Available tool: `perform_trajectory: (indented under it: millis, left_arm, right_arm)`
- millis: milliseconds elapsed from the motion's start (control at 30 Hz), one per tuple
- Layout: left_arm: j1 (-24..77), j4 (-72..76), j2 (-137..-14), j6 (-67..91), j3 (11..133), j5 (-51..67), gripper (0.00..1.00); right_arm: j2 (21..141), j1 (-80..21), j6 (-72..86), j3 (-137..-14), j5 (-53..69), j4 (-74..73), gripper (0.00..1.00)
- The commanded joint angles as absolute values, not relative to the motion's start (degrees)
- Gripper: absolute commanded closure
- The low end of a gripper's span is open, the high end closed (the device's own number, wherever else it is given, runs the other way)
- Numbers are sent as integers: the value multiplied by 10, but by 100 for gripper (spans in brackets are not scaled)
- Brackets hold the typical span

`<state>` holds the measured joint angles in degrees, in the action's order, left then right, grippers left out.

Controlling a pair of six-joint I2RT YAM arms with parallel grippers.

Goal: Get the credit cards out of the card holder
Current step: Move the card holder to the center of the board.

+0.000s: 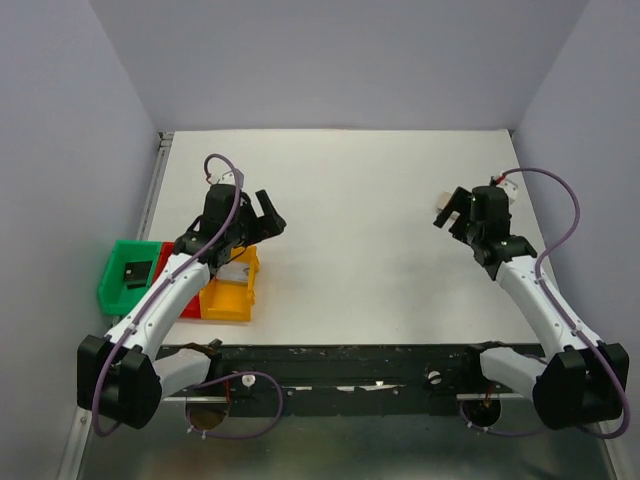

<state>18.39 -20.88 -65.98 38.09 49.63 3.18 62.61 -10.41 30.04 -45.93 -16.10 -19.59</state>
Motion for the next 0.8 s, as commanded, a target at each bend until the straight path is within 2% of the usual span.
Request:
perform_trajectory:
  millis: [0,333,600,767]
  left_arm:
    - [186,-174,-631,369,482,61,1]
    - [186,-139,-616,403,442,91,3]
    - [186,-135,-625,407,447,95,4]
    - [186,-133,-635,411,445,99,4]
  right_arm:
    - [659,-44,350,-483,-92,-194,1]
    - [789,72,427,-490,-18,-147,12]
    - [868,119,450,-549,17,-143,19]
    - [924,138,449,-577,29,-149,28]
